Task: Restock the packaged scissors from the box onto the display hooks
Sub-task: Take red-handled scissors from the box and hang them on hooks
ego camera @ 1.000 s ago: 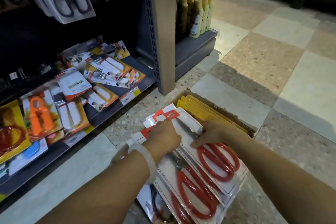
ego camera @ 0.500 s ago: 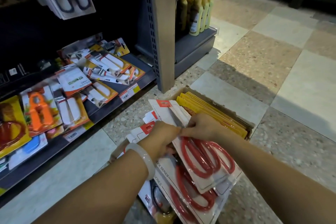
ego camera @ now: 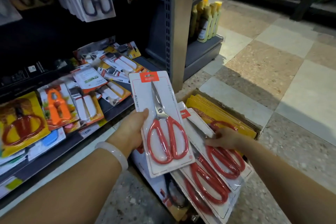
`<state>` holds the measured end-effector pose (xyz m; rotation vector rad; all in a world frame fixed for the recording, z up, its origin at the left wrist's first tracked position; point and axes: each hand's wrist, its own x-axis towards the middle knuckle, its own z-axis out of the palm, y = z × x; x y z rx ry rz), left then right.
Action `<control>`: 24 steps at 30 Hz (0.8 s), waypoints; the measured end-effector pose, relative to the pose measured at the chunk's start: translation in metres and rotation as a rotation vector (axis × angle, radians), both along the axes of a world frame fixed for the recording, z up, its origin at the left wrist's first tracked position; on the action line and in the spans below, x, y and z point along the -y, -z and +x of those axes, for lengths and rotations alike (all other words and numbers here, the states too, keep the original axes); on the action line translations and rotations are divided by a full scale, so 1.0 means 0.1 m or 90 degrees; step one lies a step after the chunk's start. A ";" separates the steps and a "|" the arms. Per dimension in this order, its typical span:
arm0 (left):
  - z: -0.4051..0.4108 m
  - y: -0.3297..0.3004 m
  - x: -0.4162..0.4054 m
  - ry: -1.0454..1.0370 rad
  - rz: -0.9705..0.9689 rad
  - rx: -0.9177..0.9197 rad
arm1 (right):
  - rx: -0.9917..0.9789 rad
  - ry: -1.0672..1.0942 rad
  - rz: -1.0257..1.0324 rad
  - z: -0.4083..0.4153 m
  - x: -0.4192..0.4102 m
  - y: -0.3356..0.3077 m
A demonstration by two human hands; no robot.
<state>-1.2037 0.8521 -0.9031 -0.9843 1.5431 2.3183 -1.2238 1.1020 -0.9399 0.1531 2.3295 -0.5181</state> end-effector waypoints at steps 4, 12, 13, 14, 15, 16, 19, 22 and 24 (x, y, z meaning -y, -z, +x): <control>0.07 -0.02 0.16 -0.011 0.013 -0.010 | 0.037 0.039 0.003 -0.01 0.05 0.02; 0.19 -0.05 0.29 -0.014 0.018 -0.032 | 0.038 0.102 0.033 -0.02 0.16 0.09; 0.21 -0.05 0.30 -0.014 0.026 -0.034 | 0.040 0.097 0.035 0.00 0.15 0.08; 0.23 -0.06 0.33 -0.018 0.027 -0.032 | 0.046 0.094 0.027 0.02 0.15 0.07; 0.25 -0.06 0.36 -0.022 0.026 -0.028 | 0.051 0.097 0.012 0.04 0.14 0.06; 0.28 -0.06 0.39 -0.026 0.021 -0.024 | 0.053 0.104 -0.011 0.05 0.14 0.05; 0.34 -0.07 0.47 -0.030 0.015 -0.019 | 0.042 0.145 -0.075 0.08 0.13 0.05; 0.38 -0.07 0.55 -0.036 0.004 -0.018 | 0.026 0.151 -0.110 0.10 0.12 0.02; 0.41 -0.07 0.60 -0.045 -0.004 -0.018 | -0.004 0.164 -0.133 0.10 0.11 -0.03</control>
